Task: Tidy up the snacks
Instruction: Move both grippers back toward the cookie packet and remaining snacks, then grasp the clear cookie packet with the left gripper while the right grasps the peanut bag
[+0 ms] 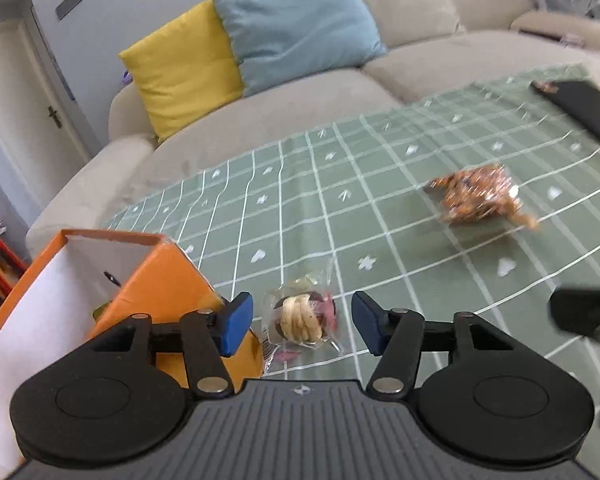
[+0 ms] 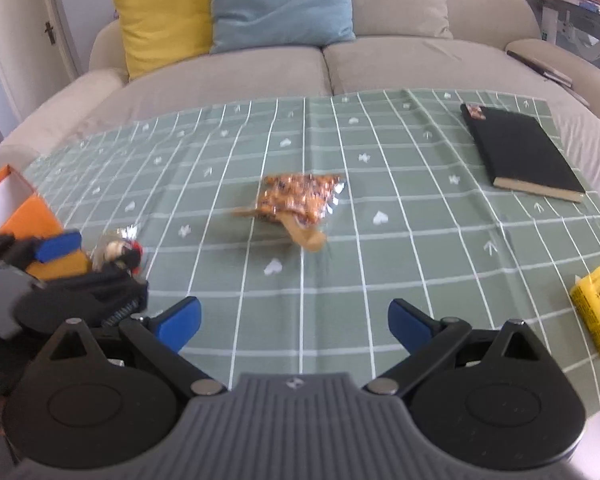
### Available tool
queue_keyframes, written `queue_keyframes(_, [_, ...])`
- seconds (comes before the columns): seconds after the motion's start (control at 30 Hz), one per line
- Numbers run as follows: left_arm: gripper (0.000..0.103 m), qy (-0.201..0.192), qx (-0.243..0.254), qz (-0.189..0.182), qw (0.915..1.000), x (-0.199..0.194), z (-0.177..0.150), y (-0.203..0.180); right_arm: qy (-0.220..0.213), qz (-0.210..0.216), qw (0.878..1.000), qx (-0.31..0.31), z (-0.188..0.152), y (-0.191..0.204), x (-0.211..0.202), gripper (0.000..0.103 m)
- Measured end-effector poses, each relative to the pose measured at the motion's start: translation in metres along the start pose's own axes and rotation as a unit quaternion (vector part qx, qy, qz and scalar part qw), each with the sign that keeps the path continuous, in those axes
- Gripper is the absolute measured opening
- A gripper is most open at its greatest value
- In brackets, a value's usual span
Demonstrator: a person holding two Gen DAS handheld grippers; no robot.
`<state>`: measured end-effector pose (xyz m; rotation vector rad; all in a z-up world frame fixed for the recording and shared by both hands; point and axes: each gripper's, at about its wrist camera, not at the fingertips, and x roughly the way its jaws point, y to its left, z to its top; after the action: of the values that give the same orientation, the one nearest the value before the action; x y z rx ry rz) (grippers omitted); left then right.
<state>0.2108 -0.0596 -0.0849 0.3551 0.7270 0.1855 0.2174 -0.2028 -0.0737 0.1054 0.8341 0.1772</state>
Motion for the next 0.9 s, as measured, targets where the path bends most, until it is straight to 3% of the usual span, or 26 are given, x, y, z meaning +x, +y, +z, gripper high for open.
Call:
queue_keyframes(0.2, [0.057,0.041,-0.016,0.010,0.9990,0.016,-0.001,0.001,-0.048,-0.005,0.999,-0.007,0.008,-0.002,0.008,0.094])
queue_keyframes(0.3, [0.050,0.039,-0.018,0.007,0.9991,0.018,-0.002,-0.001,-0.051,-0.008,0.998,-0.022,0.015,0.000,0.021,0.085])
queue_keyframes(0.37, [0.048,0.039,-0.027,0.001,0.9989,0.018,-0.001,0.001,-0.050,-0.016,0.997,-0.047,0.017,0.004,0.030,0.074])
queue_keyframes(0.5, [0.045,0.039,-0.031,-0.014,0.9987,0.020,0.002,0.005,-0.050,-0.031,0.995,-0.081,0.020,0.007,0.047,0.070])
queue_keyframes(0.7, [0.045,0.041,-0.033,-0.038,0.9979,0.017,0.002,0.010,-0.044,-0.033,0.993,-0.109,0.027,0.012,0.071,0.052])
queue_keyframes(0.8, [0.045,0.041,-0.042,-0.055,0.9967,0.009,0.002,0.013,-0.041,-0.031,0.992,-0.116,0.028,0.012,0.077,0.030])
queue_keyframes(0.83, [0.045,0.042,-0.043,-0.058,0.9965,0.006,0.002,0.012,-0.036,-0.030,0.992,-0.116,0.028,0.012,0.078,0.017])
queue_keyframes(0.9, [0.045,0.045,-0.049,-0.070,0.9953,0.000,0.001,0.013,-0.037,-0.032,0.992,-0.119,0.026,0.012,0.078,0.012])
